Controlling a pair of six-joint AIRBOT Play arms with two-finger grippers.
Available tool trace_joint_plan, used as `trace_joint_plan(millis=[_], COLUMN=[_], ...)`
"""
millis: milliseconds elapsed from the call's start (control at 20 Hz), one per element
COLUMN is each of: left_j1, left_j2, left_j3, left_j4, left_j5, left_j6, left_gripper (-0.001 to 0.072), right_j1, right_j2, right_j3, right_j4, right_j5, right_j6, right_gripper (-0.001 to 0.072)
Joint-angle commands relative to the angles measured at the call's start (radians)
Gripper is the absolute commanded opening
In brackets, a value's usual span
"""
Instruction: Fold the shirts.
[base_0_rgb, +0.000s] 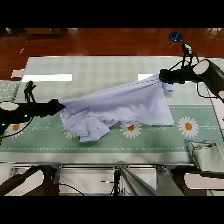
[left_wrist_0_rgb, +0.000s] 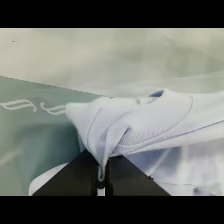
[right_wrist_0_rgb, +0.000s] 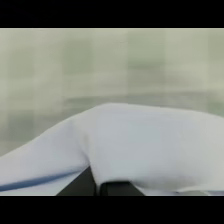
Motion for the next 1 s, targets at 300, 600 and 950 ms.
trace_joint_plan(millis=[300, 600, 950], left_j1=[0.029, 0.309, 0.423], left_j2=[-0.119, -0.089, 0.066], left_j3=[0.123, 0.378, -0.029], left_j4=[-0.051, -0.002, 0.08], left_j5=[-0.068, -0.516, -0.589], left_j6=[0.024, 0.015, 0.019], left_gripper=[0.0316, 0.0496, 0.0702], right_j1=[-0.016, -0.136, -0.349], right_j2=[-0.009, 0.211, 0.267], right_j3=[0.016, 0.113, 0.006], right_j4=[0.083, -0.032, -0.151], right_j5=[0.093, 0.304, 0.605], right_j6=[0.004, -0.028, -0.1], right_gripper=[0.0243, 0.0442, 0.0445])
